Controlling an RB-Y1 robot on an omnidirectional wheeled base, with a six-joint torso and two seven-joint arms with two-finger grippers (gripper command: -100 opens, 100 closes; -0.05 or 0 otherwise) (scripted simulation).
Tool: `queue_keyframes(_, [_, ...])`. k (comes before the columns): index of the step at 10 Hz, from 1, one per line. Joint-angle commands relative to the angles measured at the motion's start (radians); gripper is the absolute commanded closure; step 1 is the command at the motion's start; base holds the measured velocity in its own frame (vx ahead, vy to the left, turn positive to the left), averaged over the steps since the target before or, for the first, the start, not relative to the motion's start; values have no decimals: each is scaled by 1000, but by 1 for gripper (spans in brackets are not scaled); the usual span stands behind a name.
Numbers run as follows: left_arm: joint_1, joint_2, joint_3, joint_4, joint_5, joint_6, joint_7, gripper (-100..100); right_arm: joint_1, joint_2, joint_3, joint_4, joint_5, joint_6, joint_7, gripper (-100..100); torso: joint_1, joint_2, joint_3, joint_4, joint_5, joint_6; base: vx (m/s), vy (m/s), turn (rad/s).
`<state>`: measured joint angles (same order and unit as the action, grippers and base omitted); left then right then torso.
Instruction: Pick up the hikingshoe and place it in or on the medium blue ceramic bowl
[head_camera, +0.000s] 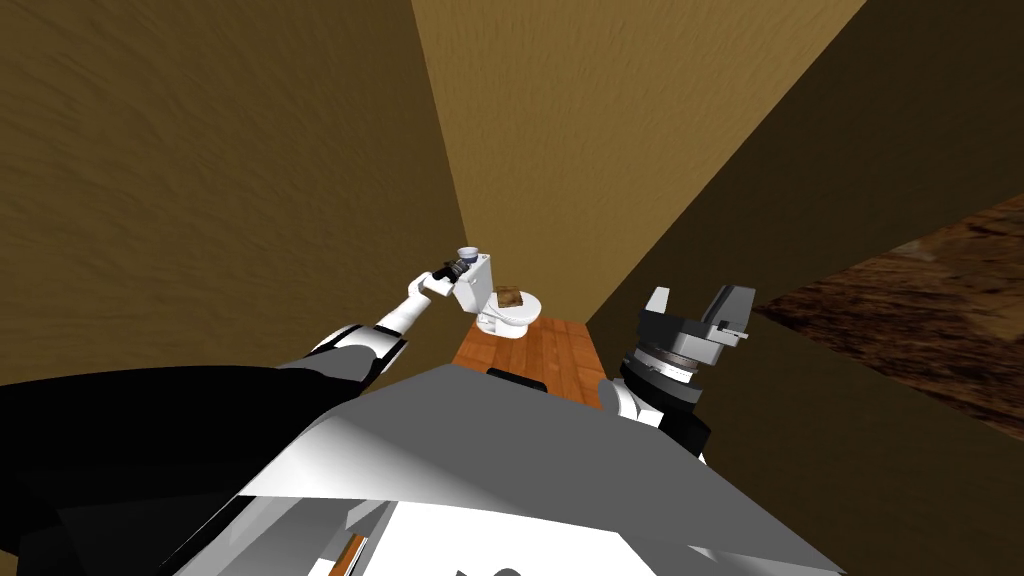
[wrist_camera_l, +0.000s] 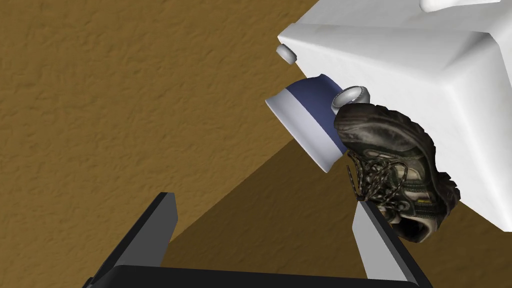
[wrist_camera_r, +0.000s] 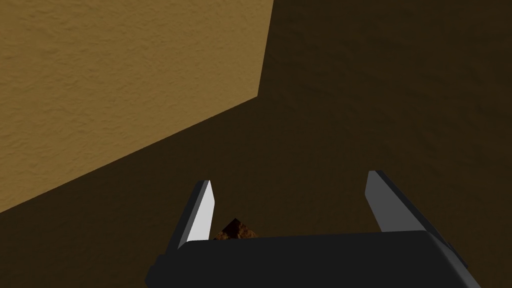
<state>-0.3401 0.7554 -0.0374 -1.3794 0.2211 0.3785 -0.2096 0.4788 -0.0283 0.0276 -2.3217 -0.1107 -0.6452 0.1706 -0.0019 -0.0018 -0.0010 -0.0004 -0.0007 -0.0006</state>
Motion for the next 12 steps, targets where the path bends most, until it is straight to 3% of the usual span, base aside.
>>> queue_keyframes(1, [-15, 5, -4, 50, 5, 4, -1, -100, 0, 0, 0, 0, 0, 0, 0, 0, 0, 0, 0, 0, 0, 0, 7, -15, 9])
queue_keyframes(2, [-15, 5, -4, 56, 5, 4, -1, -100, 0, 0, 0, 0, 0, 0, 0, 0, 1, 1, 0, 0, 0, 0, 0, 0, 0])
queue_keyframes(3, [-60, 32, -5, 98, 17, 47, 2, -100, 0, 0, 0, 0, 0, 0, 0, 0, 2, 1, 1, 0, 1, 0, 14, -23, -86])
queue_keyframes(5, [-60, 32, -5, 128, 17, 47, 2, -100, 0, 0, 0, 0, 0, 0, 0, 0, 1, 0, 0, 0, 0, 0, 19, -19, -14])
queue_keyframes(6, [-105, 58, -4, 170, 30, 88, 6, -100, 0, 0, 0, 0, 0, 0, 0, 0, 2, 1, 0, 0, 0, 0, 21, -24, -78])
queue_keyframes(7, [-105, 58, -4, 200, 30, 88, 6, -100, 0, 0, 0, 0, 0, 0, 0, 0, 1, 0, 0, 0, 0, 0, 21, -21, -47])
queue_keyframes(8, [-148, 83, -4, 241, 43, 128, 10, -100, 0, 0, 0, 0, 0, 0, 0, 0, 1, 0, 0, 0, 0, 0, 34, -28, -70])
queue_keyframes(9, [-148, 83, -4, 272, 43, 128, 10, -100, 0, 0, 0, 0, 0, 0, 0, 0, 1, -1, 0, 0, 0, 0, 36, -17, -36])
queue_keyframes(10, [-190, 106, -4, 307, 55, 166, 15, -100, 0, 0, 0, 0, 0, 0, 0, 0, 1, -1, 0, 0, 0, 0, 44, -22, -67])
queue_keyframes(11, [-190, 106, -4, 342, 55, 166, 15, -100, 0, 0, 0, 0, 0, 0, 0, 0, 1, -1, -1, 0, 0, 0, 39, -21, -44])
queue_keyframes(12, [-230, 127, -4, 396, 67, 193, 21, -100, 0, 0, 0, 0, 0, 0, 0, 0, 1, -1, -1, 0, 0, 0, 38, -20, -73])
